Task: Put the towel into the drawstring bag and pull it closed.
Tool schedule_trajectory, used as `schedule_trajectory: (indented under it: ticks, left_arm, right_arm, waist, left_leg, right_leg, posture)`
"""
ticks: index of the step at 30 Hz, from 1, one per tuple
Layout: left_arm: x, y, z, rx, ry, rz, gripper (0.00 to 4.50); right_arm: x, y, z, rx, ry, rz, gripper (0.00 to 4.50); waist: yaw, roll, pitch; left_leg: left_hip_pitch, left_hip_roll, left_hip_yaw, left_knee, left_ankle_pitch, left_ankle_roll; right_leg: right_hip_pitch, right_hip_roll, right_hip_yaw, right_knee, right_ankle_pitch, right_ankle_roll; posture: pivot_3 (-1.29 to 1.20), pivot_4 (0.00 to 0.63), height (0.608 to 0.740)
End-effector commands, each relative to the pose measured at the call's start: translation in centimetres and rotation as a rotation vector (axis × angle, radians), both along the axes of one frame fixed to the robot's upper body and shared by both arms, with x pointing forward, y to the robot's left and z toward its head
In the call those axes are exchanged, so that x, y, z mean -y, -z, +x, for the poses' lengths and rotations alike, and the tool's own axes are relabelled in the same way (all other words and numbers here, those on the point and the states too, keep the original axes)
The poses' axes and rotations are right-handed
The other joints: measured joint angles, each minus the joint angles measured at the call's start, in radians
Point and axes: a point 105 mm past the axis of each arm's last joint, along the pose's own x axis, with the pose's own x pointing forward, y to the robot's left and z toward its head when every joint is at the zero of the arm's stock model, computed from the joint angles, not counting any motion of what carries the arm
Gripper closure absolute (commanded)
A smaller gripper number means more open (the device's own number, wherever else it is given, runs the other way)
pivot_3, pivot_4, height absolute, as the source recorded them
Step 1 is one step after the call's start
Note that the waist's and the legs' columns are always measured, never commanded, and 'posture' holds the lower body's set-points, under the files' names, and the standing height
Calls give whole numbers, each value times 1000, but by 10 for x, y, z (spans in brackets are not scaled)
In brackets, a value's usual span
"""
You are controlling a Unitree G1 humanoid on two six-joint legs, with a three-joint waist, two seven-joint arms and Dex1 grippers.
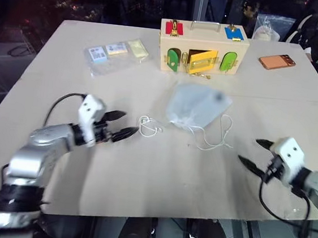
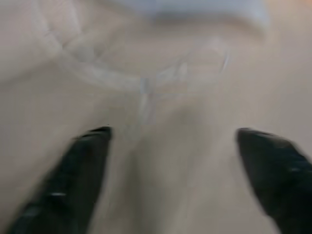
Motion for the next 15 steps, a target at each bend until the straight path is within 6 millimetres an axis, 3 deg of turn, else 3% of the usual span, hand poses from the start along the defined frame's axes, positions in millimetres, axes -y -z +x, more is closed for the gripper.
schedule_trajectory:
  ticks: [1,7,15]
  left_arm:
    - [4,-23,-9,77,18,-11,320]
    - [4,-36,-10,148,-74,-63,320]
    - [1,-39,-5,179,-119,-67,320]
  right_arm:
    - [-2,-35,-6,152,13,30,31]
    - [1,-50,-13,238,104,94,31]
    - [6,-40,-8,232,109,68,31]
  waist:
    - [2,0,0]
    - [13,2,-4]
    - [16,2,-5]
  left_leg:
    - [0,0,0,1,0,0]
    - [2,1,-1,3,-2,-4]
    - [0,0,0,2,0,0]
  right_leg:
    - [0,0,0,0,-2,-2]
    - [0,-2,-1,0,-2,-1]
    - [0,2,-1,0,0,-5]
  posture:
    - [0,150,740]
    - [0,150,740]
    - [0,150,740]
